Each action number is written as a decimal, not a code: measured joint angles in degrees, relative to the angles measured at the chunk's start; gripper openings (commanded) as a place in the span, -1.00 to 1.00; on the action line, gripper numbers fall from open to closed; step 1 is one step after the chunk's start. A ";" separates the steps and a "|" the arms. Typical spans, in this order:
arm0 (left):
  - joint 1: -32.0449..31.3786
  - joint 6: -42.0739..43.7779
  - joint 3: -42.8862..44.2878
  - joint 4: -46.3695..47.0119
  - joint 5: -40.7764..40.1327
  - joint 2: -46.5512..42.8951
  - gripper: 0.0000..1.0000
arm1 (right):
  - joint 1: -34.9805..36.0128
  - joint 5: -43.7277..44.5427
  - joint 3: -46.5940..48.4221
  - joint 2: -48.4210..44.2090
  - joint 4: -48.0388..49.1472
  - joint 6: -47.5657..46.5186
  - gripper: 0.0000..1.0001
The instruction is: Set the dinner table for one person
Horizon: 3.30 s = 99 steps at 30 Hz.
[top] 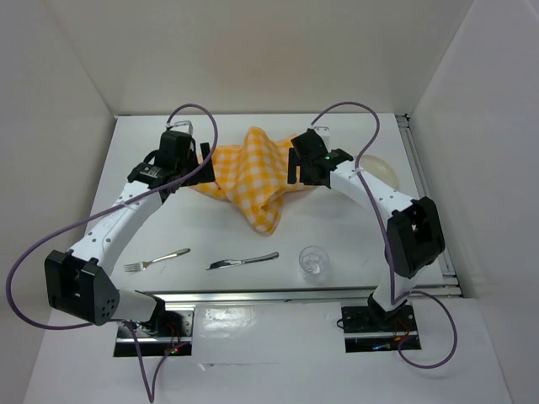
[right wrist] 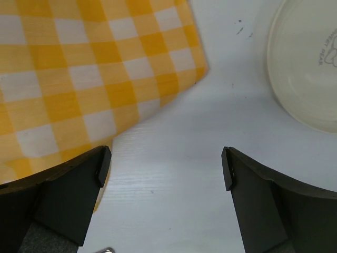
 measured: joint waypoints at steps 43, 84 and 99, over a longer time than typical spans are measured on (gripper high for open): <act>12.24 -19.52 -2.43 8.76 17.77 27.28 1.00 | -13.64 -50.80 -28.81 0.13 46.05 24.44 0.93; 8.04 -14.86 6.19 0.13 28.35 24.15 0.88 | -16.04 -54.47 2.69 0.28 16.87 1.62 -1.00; 0.59 -31.45 3.69 10.91 24.65 33.29 0.83 | -17.53 -58.82 1.75 0.28 17.35 2.23 -1.00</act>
